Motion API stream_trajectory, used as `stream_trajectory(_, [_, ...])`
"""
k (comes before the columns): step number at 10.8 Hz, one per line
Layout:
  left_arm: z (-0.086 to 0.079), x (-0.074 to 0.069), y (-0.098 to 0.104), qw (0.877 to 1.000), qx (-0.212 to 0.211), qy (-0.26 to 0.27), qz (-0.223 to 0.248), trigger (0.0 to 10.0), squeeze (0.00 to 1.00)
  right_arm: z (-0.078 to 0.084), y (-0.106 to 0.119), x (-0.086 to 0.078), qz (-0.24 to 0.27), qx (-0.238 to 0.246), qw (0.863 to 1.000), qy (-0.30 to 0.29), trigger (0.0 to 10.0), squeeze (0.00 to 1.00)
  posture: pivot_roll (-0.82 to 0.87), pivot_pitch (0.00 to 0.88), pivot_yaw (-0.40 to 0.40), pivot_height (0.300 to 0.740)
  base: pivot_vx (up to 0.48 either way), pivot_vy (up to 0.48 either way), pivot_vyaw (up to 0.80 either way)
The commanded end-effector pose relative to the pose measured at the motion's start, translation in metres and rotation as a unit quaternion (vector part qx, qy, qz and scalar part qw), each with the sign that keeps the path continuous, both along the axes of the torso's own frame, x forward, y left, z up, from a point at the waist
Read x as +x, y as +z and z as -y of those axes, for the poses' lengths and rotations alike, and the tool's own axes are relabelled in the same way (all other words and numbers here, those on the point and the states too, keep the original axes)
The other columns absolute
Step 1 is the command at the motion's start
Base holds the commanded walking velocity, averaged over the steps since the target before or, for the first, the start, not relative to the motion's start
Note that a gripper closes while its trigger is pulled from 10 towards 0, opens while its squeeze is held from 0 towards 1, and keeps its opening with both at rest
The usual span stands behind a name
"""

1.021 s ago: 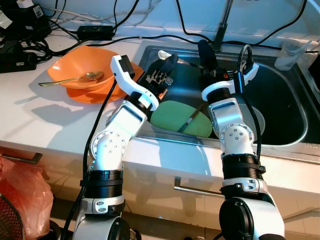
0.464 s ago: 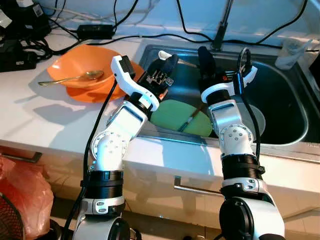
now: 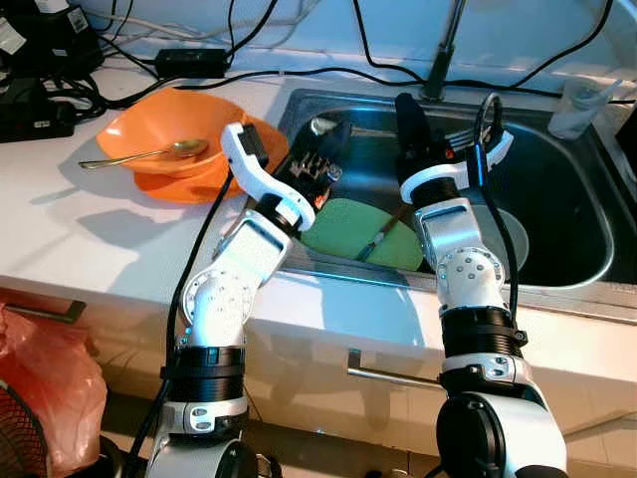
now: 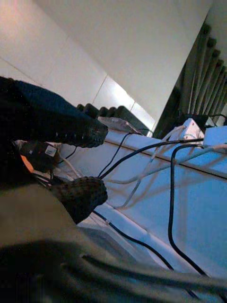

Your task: Kitchen organization

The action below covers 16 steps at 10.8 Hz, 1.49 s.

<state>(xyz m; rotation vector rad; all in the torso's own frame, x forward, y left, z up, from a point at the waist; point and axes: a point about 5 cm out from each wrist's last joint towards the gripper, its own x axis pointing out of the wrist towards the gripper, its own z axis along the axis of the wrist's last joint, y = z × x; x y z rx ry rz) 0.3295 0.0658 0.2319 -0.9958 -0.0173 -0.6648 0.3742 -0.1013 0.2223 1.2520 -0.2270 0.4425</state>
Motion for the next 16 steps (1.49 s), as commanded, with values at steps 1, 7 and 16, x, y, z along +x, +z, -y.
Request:
stream_trajectory(1, [0.0201,-0.007,0.0057,0.999,-0.035,-0.028,0.005,0.0,0.0,-0.0147,0.0055,-0.0005,0.0,0.006,1.0,0.011,0.0,0.0,0.0,0.096,-0.008,0.74,0.0,0.0,0.0])
stream_trajectory(7, [0.0205,-0.0071,0.0058,0.999,-0.036,-0.031,0.006,0.0,0.0,-0.0162,0.0063,-0.0008,0.003,0.005,1.0,0.014,0.0,0.0,0.0,0.095,-0.008,0.74,0.0,0.0,0.0])
stream_trajectory(16, [0.0223,-0.0051,0.0072,0.999,-0.03,-0.029,0.008,0.0,0.0,-0.0162,0.0073,-0.0006,0.004,0.002,1.0,0.017,0.0,0.0,0.0,0.088,-0.009,0.74,0.0,0.0,0.0])
